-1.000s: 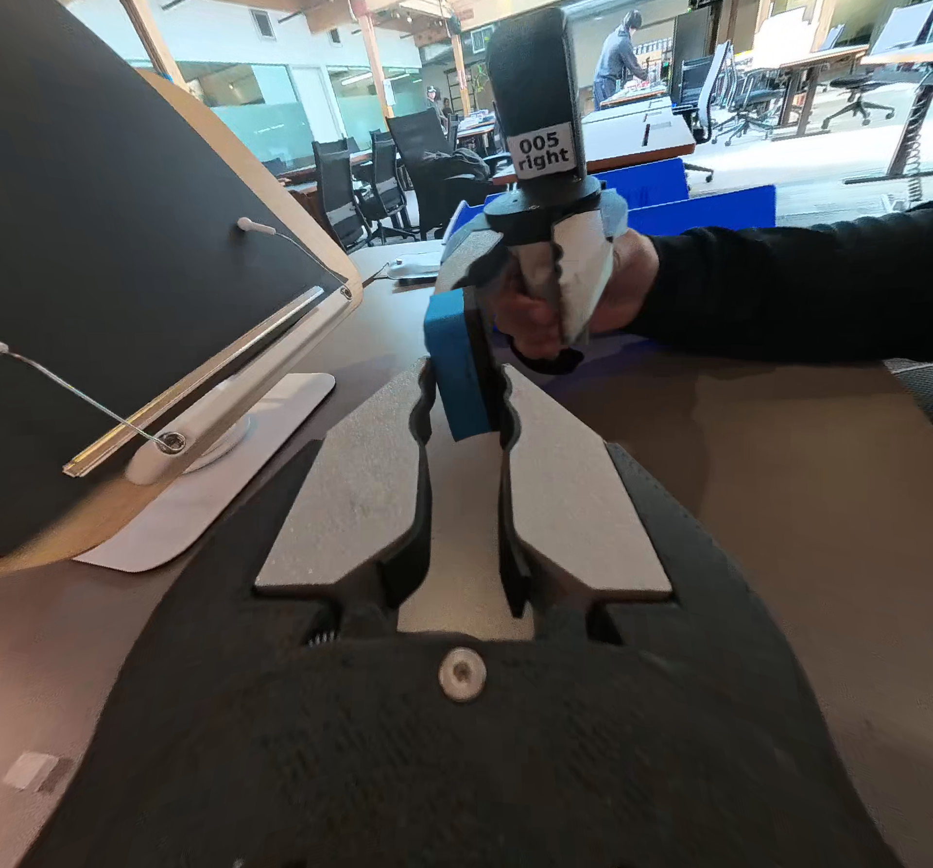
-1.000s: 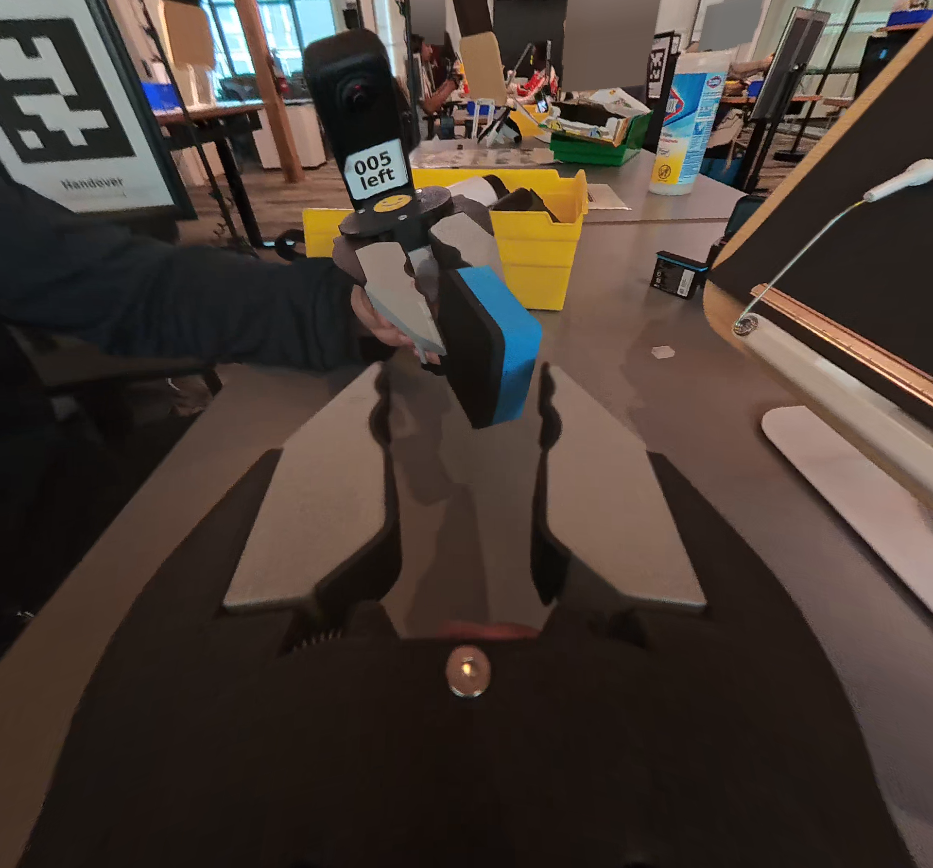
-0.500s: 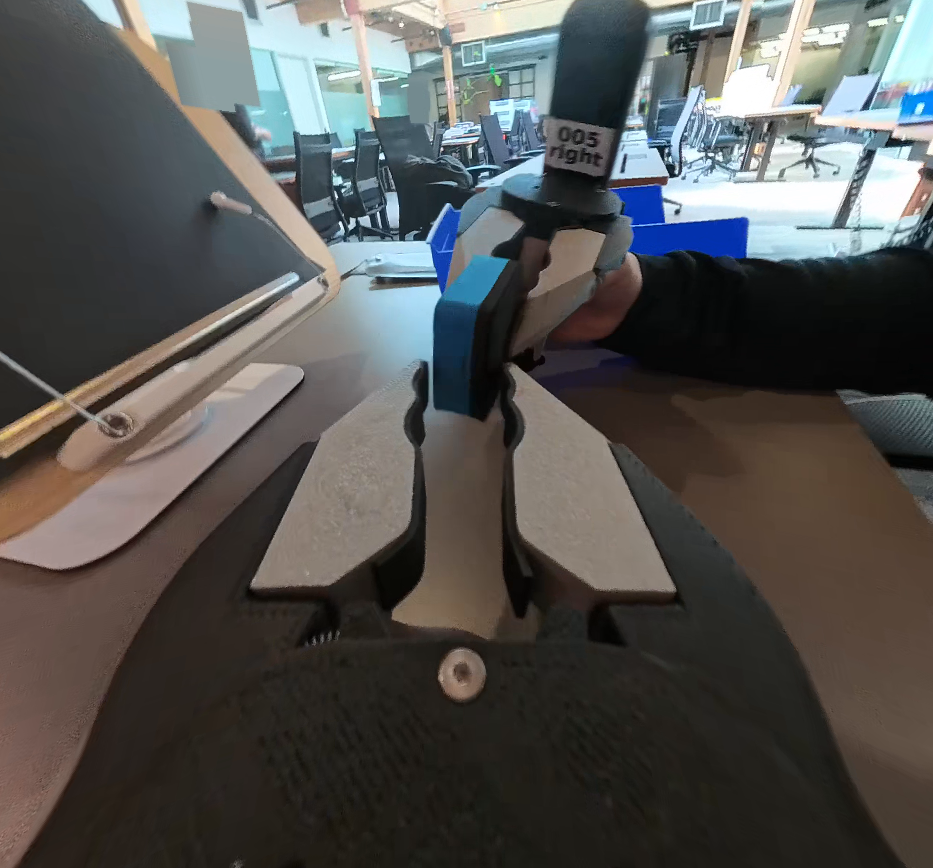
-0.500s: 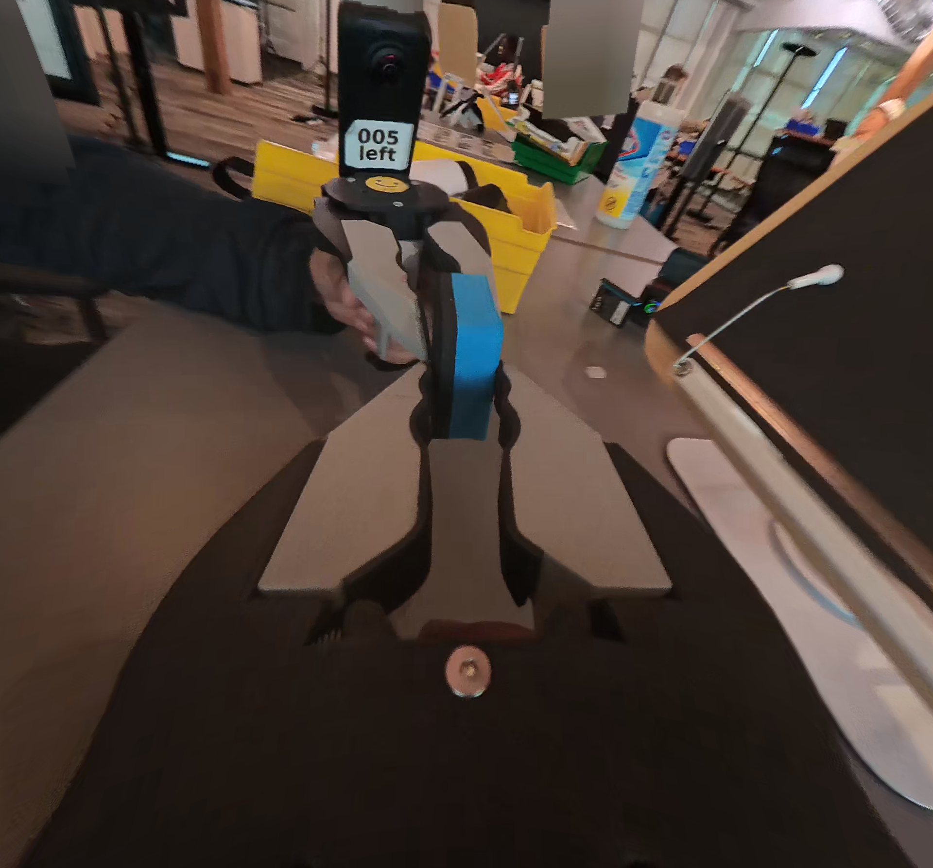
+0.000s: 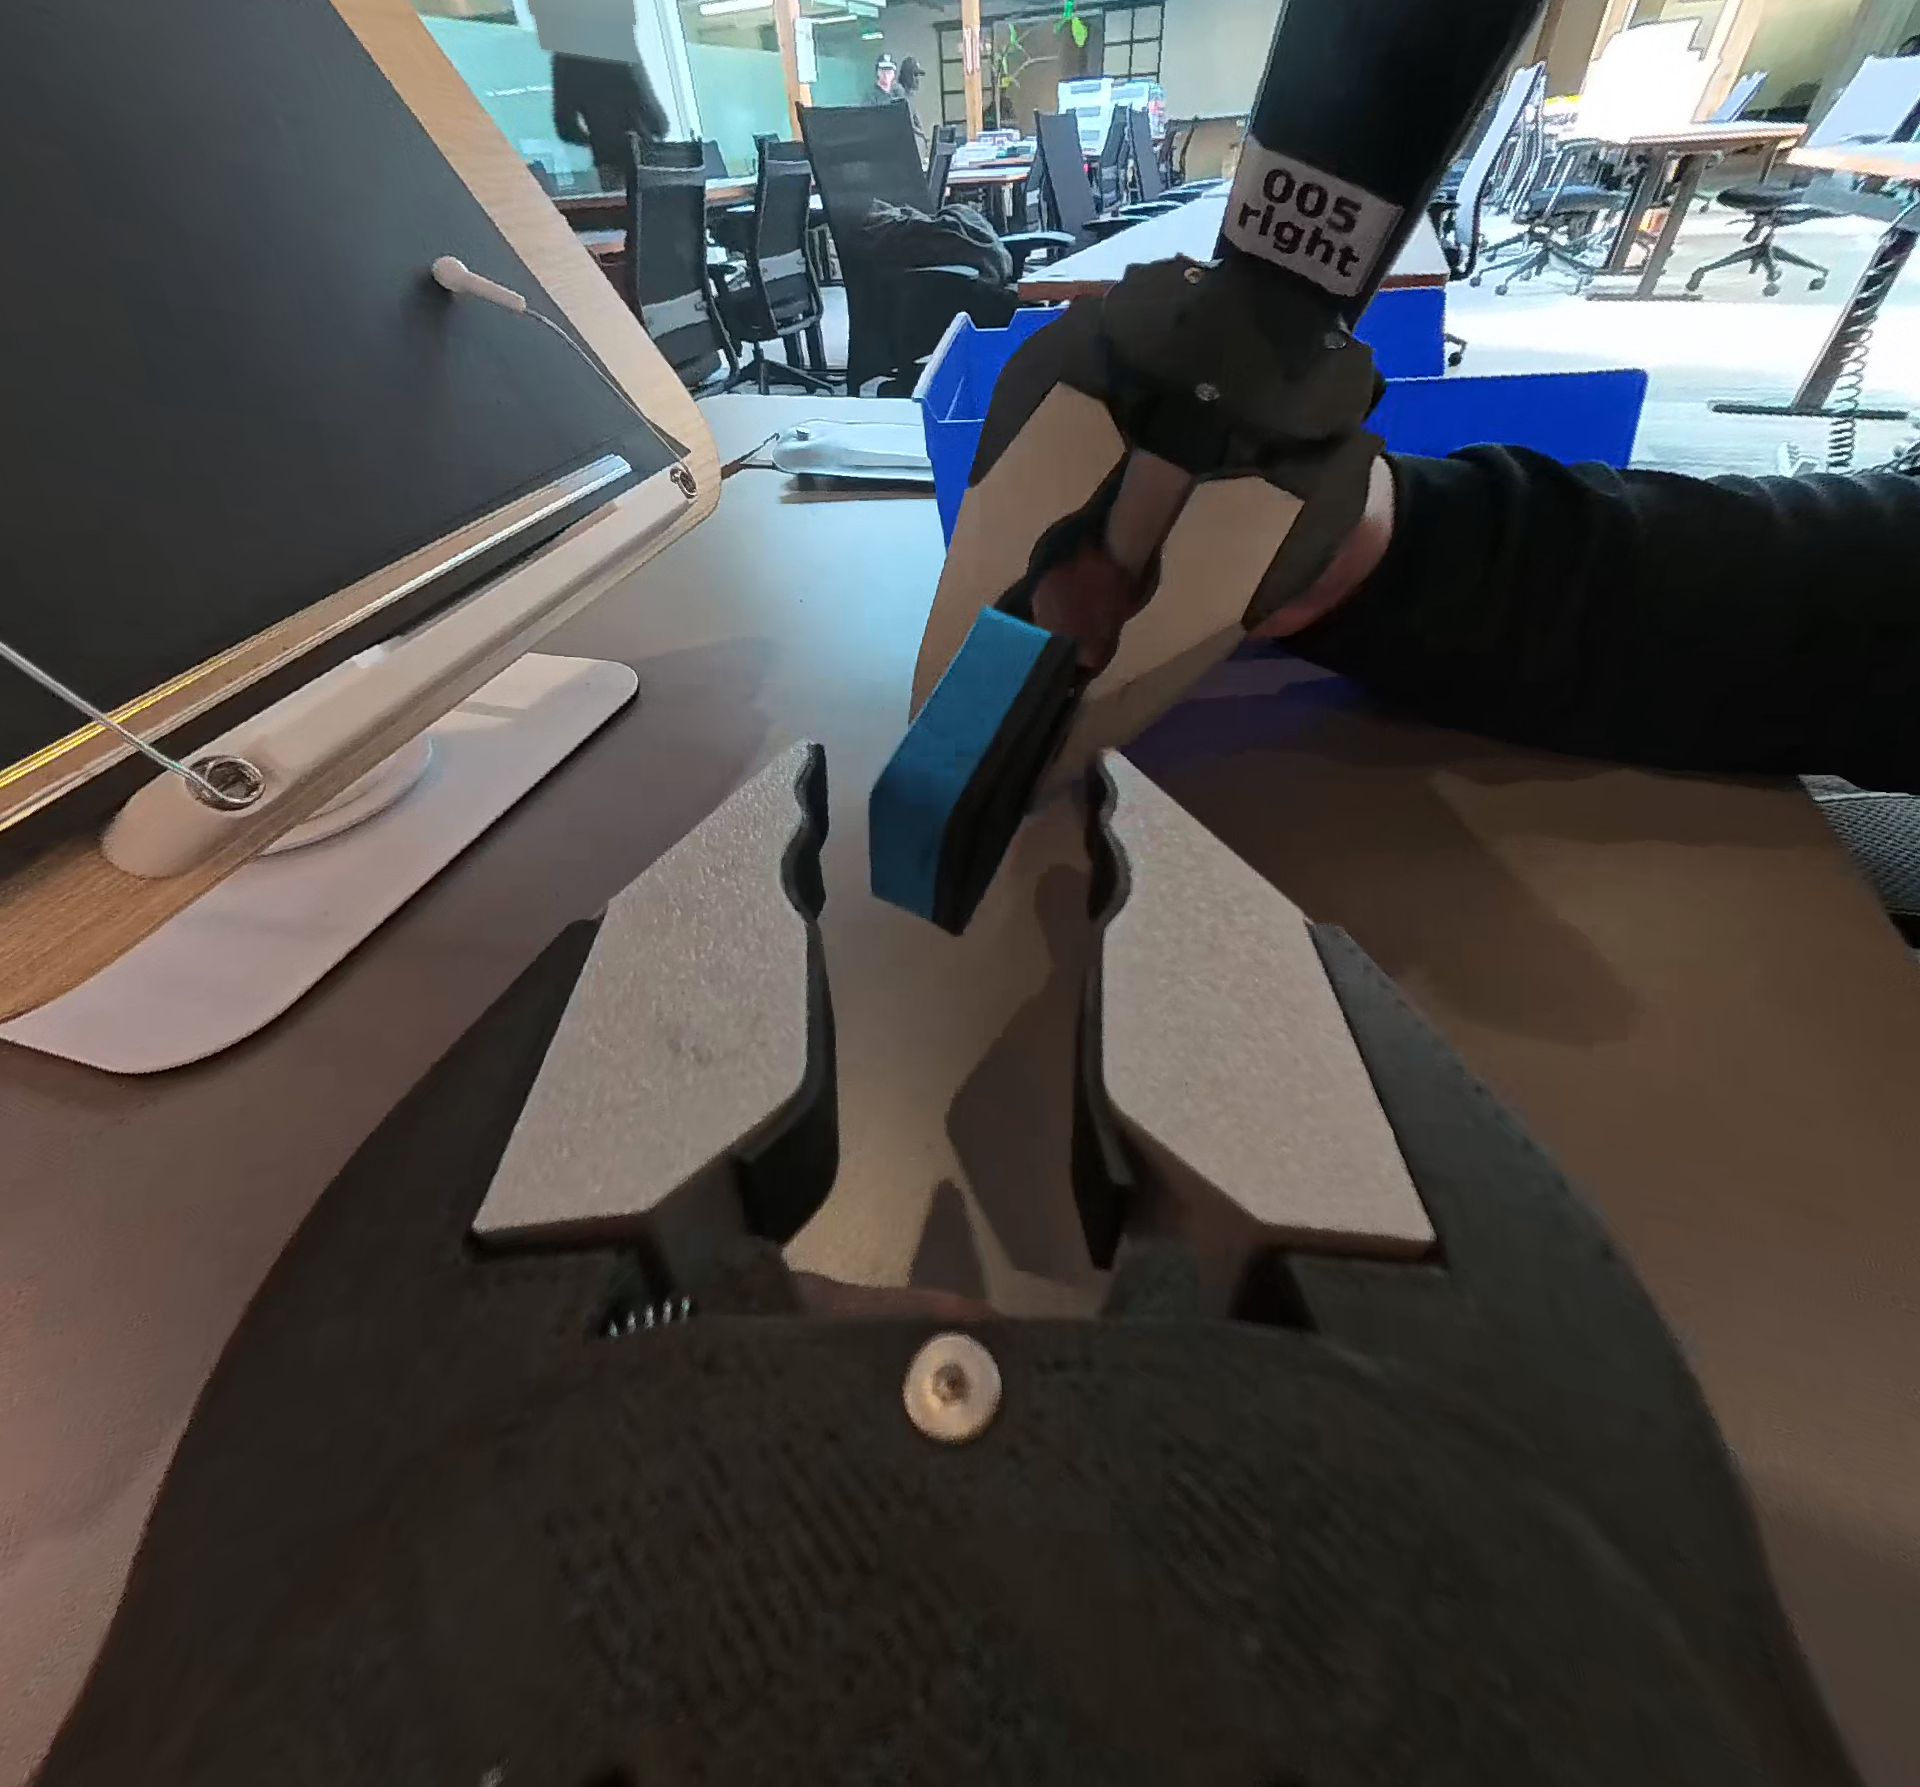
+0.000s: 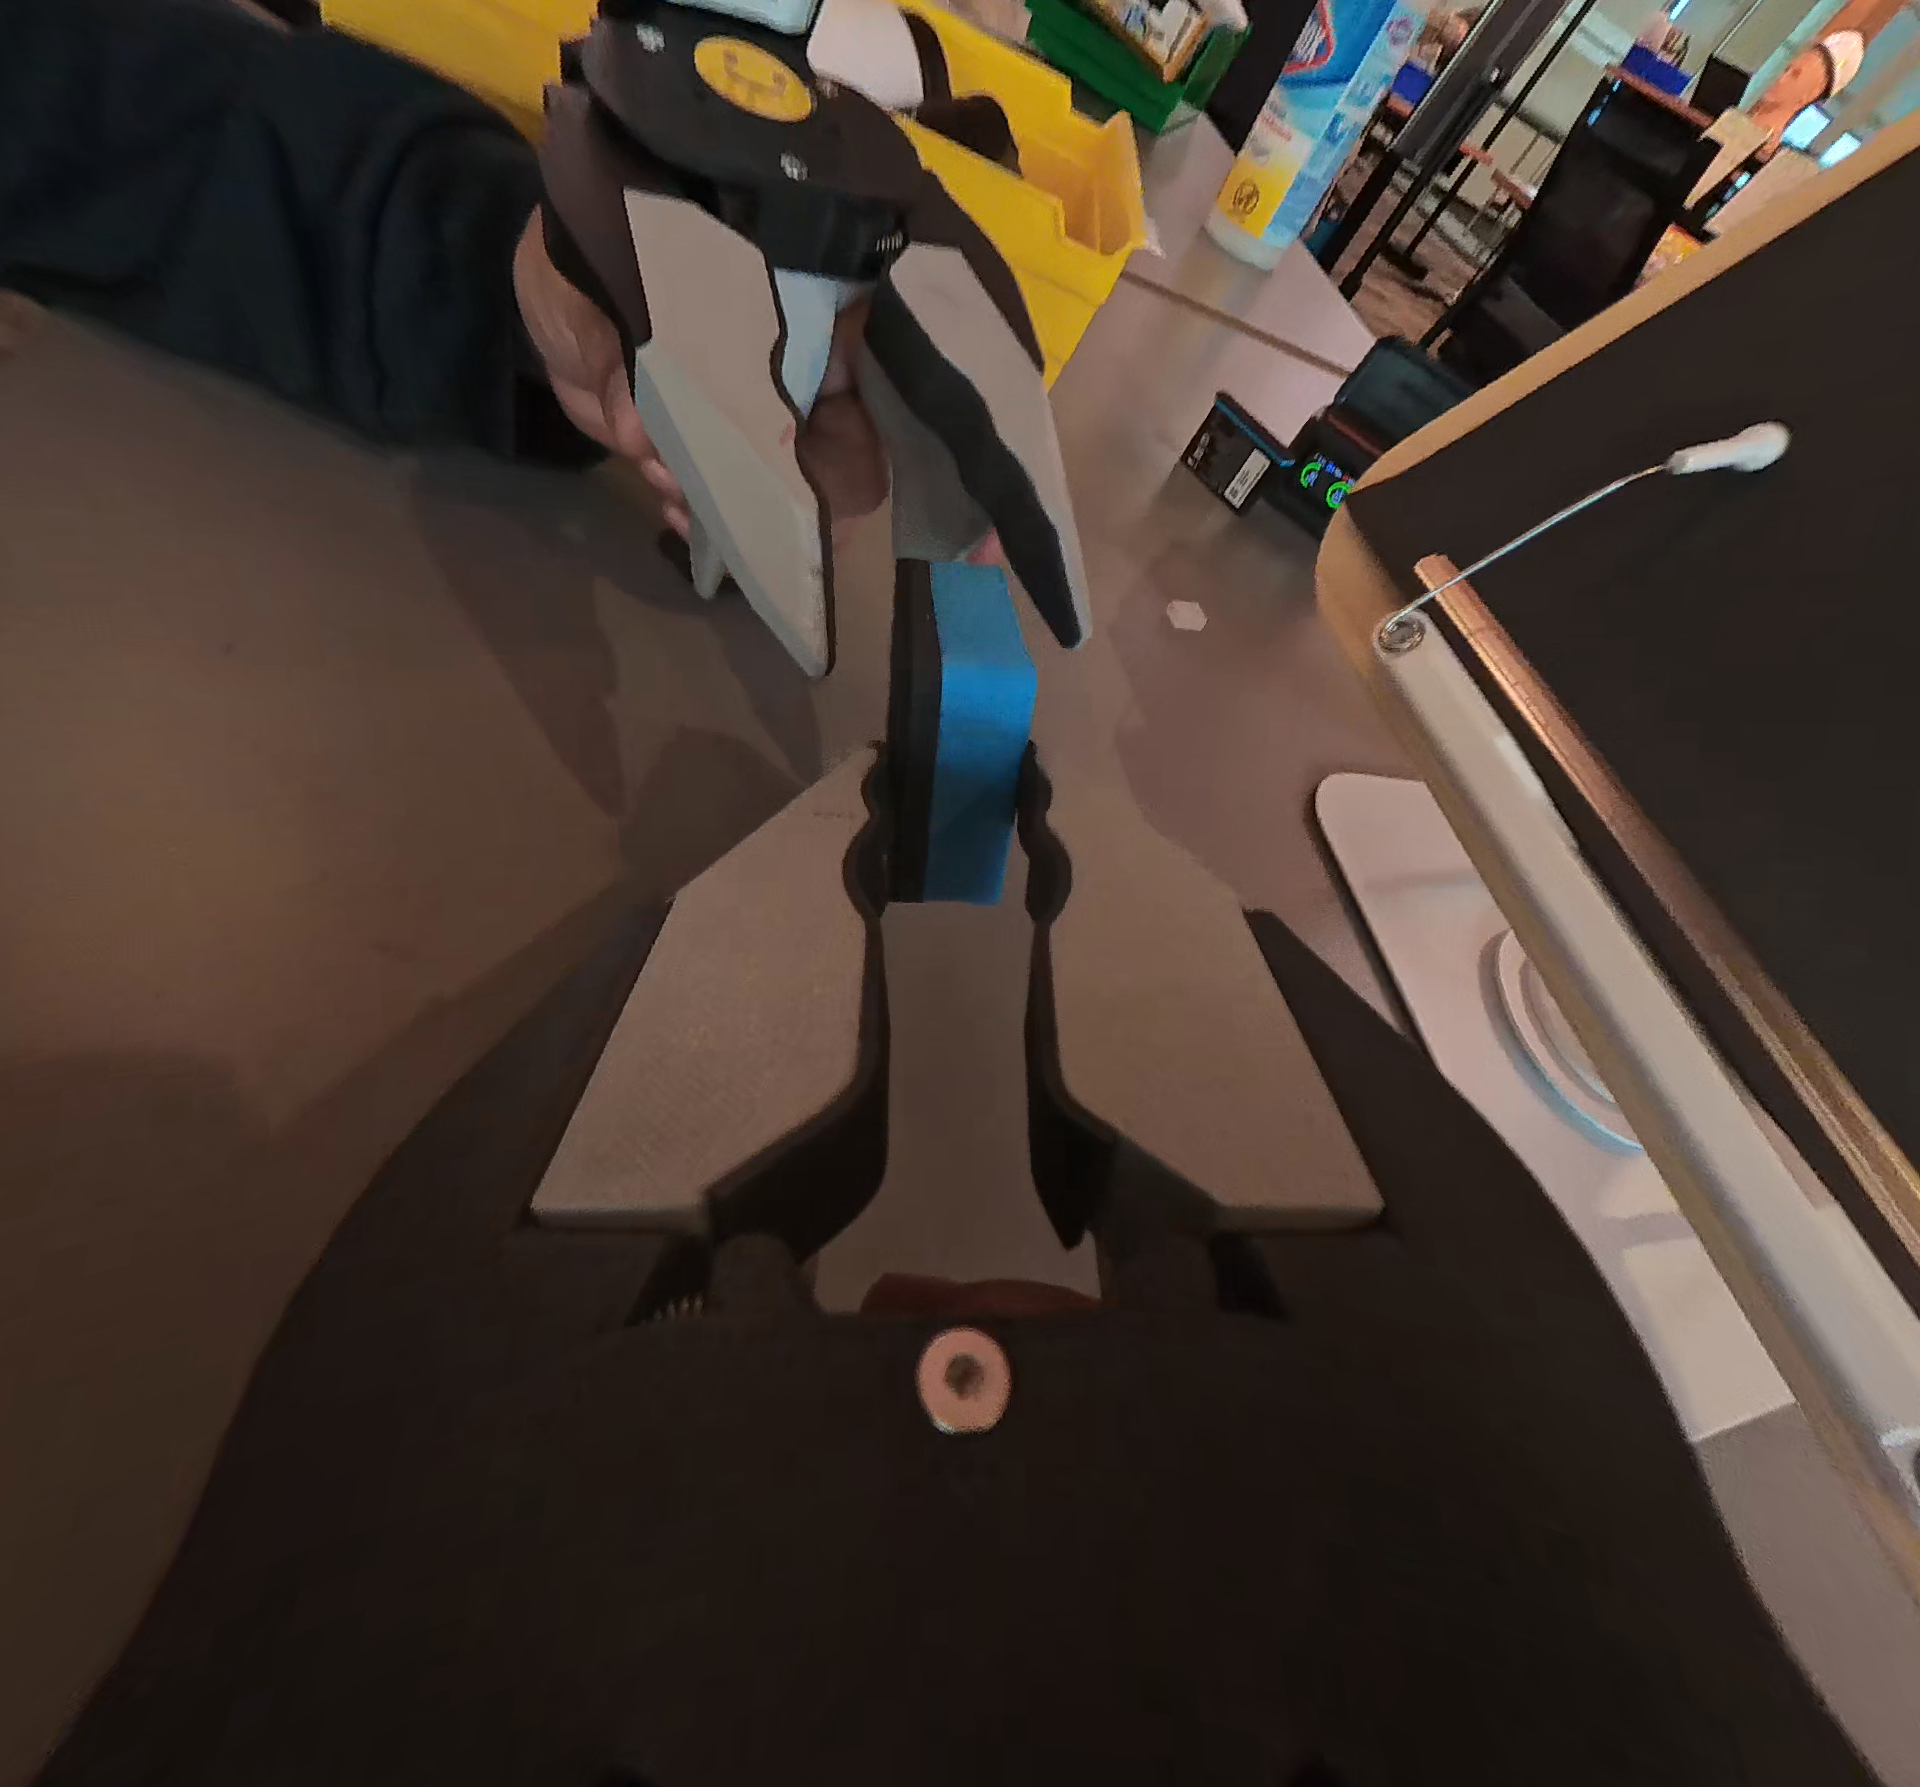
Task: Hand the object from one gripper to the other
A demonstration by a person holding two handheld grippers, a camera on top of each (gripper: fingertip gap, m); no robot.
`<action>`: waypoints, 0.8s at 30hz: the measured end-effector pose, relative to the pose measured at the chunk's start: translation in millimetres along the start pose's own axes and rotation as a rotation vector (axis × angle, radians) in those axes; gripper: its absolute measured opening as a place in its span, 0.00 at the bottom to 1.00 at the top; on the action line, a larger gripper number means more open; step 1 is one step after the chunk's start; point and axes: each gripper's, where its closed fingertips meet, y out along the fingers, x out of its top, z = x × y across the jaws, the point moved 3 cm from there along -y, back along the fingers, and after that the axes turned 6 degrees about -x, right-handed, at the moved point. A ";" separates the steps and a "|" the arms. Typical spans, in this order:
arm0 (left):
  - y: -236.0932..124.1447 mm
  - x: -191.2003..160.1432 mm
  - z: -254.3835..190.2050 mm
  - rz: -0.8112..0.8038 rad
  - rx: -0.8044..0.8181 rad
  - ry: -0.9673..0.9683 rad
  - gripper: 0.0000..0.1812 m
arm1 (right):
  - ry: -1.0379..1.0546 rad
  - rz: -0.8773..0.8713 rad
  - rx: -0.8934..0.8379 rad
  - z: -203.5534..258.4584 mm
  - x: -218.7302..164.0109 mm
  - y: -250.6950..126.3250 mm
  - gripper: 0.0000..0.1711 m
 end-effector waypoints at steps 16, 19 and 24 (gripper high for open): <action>1.6 -8.2 -6.9 0.070 -0.084 -0.035 0.14 | 0.131 -0.057 0.108 7.7 7.7 -2.9 0.11; 1.8 -6.9 -8.1 0.062 -0.081 -0.010 0.13 | 0.177 -0.086 0.125 6.4 11.2 -4.9 0.11; 1.2 -9.2 -6.7 0.077 -0.087 -0.034 0.13 | 0.209 -0.090 0.129 6.5 9.5 -2.2 0.11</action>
